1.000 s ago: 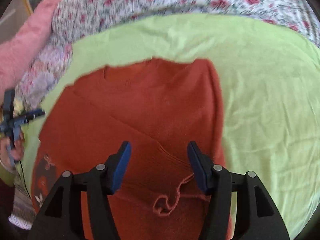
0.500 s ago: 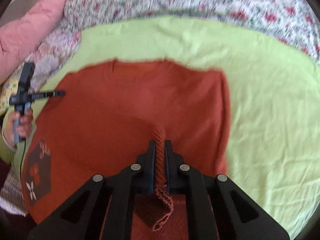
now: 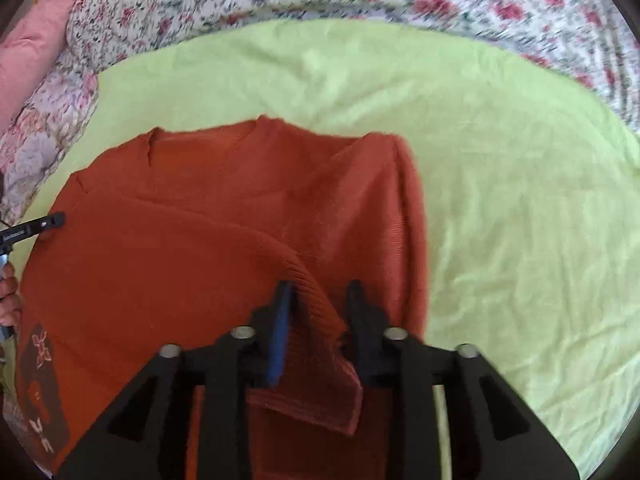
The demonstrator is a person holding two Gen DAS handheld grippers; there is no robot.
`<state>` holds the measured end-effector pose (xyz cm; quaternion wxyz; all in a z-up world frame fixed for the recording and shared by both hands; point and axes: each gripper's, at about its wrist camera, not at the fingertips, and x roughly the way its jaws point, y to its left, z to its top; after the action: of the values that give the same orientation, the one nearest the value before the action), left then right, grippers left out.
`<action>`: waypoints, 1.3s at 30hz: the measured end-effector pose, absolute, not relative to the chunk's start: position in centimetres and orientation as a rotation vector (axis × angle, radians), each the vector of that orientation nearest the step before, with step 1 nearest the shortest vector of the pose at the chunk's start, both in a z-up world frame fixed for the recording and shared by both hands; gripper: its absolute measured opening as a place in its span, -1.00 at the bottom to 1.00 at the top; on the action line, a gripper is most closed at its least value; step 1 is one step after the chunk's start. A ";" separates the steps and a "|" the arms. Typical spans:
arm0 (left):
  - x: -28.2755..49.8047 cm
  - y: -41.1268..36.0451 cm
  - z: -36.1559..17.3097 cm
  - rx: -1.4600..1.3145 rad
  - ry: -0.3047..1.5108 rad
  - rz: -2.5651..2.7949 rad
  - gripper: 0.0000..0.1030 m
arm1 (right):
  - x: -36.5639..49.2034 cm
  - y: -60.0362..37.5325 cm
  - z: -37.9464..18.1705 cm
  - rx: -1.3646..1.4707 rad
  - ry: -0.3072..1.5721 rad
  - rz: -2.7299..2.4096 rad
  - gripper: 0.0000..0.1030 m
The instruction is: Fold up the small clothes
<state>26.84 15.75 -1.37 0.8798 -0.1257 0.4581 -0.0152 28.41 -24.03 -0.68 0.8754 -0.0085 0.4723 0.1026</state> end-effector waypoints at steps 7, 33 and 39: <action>22.1 16.7 0.1 -0.295 0.932 -0.009 -0.73 | 23.7 -25.3 1.6 0.115 0.916 0.262 -0.10; 1.1 13.2 -1.7 -0.326 1.063 -0.073 -0.03 | 7.8 -29.2 0.3 0.417 0.913 0.272 0.11; -3.5 12.1 -2.5 -0.354 1.082 -0.145 0.10 | 4.1 -29.2 0.4 0.394 0.920 0.307 0.11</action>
<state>-3.51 12.06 -2.47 0.8398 -0.1673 0.5119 -0.0688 4.11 -29.21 0.44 0.8662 0.1882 0.4391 0.1466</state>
